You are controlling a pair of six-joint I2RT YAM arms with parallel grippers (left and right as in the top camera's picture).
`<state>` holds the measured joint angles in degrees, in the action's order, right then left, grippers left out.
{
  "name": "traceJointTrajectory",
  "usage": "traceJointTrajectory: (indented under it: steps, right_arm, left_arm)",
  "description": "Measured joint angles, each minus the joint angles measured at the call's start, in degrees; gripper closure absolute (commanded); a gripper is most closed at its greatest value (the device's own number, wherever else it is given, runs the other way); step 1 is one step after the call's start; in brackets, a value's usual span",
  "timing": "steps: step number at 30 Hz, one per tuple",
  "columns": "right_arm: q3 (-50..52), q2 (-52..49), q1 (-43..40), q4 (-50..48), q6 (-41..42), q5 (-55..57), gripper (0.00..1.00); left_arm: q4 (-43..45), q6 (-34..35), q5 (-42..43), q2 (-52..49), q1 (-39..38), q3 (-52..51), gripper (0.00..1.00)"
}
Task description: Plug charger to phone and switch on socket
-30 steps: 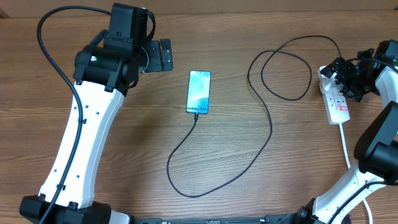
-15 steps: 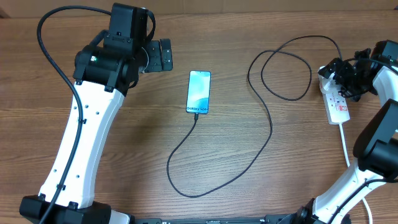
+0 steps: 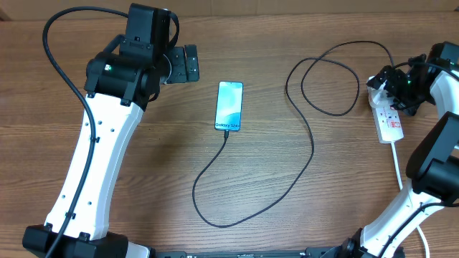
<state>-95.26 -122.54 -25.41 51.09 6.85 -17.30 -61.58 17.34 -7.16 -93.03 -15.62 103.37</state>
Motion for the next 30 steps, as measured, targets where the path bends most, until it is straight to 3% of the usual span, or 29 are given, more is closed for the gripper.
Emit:
traceJointTrajectory:
  steps: [30]
  right_arm:
    - [-0.4,0.0,0.0,2.0,-0.7,3.3,0.00]
  left_arm:
    - [0.0,0.0,0.0,0.0,0.0,0.0,0.00]
